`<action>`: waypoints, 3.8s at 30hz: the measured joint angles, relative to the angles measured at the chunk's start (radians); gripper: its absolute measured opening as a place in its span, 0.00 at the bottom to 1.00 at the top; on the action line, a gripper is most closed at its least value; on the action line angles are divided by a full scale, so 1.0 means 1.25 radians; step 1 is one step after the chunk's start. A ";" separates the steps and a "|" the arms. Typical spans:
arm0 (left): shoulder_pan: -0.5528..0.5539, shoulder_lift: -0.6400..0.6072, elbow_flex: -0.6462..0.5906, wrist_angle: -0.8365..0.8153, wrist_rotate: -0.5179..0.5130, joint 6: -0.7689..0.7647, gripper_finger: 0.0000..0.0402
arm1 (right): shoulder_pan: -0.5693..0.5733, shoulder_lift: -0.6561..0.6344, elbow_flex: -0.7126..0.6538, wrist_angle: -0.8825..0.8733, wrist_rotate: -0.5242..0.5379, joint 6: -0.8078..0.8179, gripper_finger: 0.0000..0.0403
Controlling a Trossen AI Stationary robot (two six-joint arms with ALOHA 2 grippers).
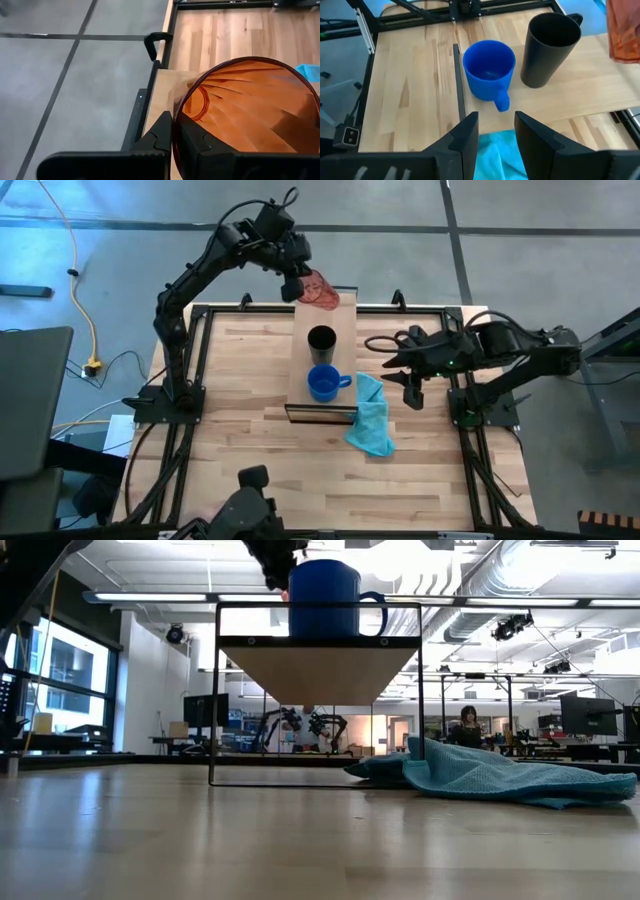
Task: Stack small to large cups/mugs on shelf
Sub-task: Put the red glass cup on the shelf
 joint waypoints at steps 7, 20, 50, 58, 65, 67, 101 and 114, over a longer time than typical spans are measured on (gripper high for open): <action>-0.017 0.012 -0.001 -0.007 -0.006 -0.003 0.00 | 0.000 -0.010 -0.015 0.025 0.000 0.001 0.29; -0.047 0.038 0.000 -0.023 -0.042 -0.021 0.00 | 0.001 -0.010 -0.015 0.021 -0.004 -0.007 0.29; -0.051 0.046 0.000 -0.064 -0.052 -0.051 0.00 | 0.051 -0.010 -0.014 0.022 0.000 -0.001 0.29; -0.057 0.063 0.000 -0.036 -0.051 -0.057 0.00 | 0.069 -0.010 -0.014 0.018 0.000 0.020 0.29; -0.056 0.063 0.000 -0.031 -0.060 -0.057 0.00 | 0.085 -0.010 -0.014 0.015 0.017 0.022 0.29; -0.056 0.063 0.000 -0.031 -0.062 -0.057 0.00 | 0.086 -0.010 -0.014 0.014 0.021 0.022 0.29; -0.056 0.063 0.000 -0.047 -0.062 -0.085 0.15 | 0.085 -0.010 -0.014 0.007 0.022 0.021 0.29; -0.056 0.063 0.018 -0.056 -0.104 -0.093 0.02 | 0.085 -0.010 -0.014 0.004 0.022 0.020 0.29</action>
